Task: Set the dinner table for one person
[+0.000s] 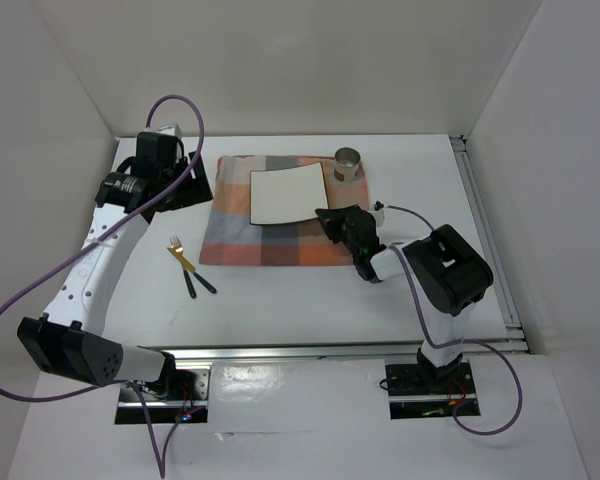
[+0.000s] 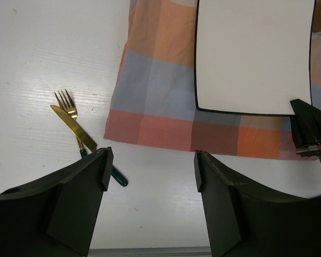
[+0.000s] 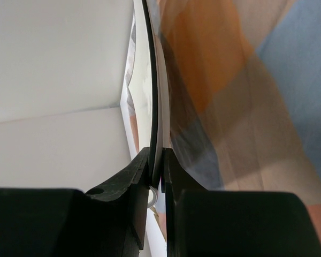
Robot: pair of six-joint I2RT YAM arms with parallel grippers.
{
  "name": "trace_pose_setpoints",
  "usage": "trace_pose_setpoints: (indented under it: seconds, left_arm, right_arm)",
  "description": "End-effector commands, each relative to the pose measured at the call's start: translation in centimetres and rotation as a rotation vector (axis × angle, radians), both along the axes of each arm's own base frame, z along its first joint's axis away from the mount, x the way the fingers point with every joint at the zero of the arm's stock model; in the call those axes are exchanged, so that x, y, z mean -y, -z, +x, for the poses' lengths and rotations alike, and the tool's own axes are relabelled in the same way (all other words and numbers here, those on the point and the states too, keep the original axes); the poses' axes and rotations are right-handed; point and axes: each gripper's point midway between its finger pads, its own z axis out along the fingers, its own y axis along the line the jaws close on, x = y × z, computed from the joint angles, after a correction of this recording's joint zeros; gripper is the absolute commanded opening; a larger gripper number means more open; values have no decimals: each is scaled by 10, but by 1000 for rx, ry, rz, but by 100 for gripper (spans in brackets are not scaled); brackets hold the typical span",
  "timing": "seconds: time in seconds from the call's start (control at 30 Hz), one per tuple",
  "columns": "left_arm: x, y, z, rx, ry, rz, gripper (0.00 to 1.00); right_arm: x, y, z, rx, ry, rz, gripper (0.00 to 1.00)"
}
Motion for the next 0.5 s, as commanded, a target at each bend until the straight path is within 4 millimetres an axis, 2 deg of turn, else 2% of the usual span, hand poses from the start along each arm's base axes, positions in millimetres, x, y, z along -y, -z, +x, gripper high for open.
trace_pose_setpoints:
  seconds: [0.0,0.27,0.47]
  left_arm:
    - [-8,-7,-4,23,-5,26,79]
    - [-8,-3,-5,14,-5,28,79]
    - [-7,-1,-4,14,-5,28,79]
  right_arm:
    - [-6,-105,11,288,31,253,0]
    - [-3,-87,2,235,72,205,0]
    - [-1,-81,1,228,99,214,0]
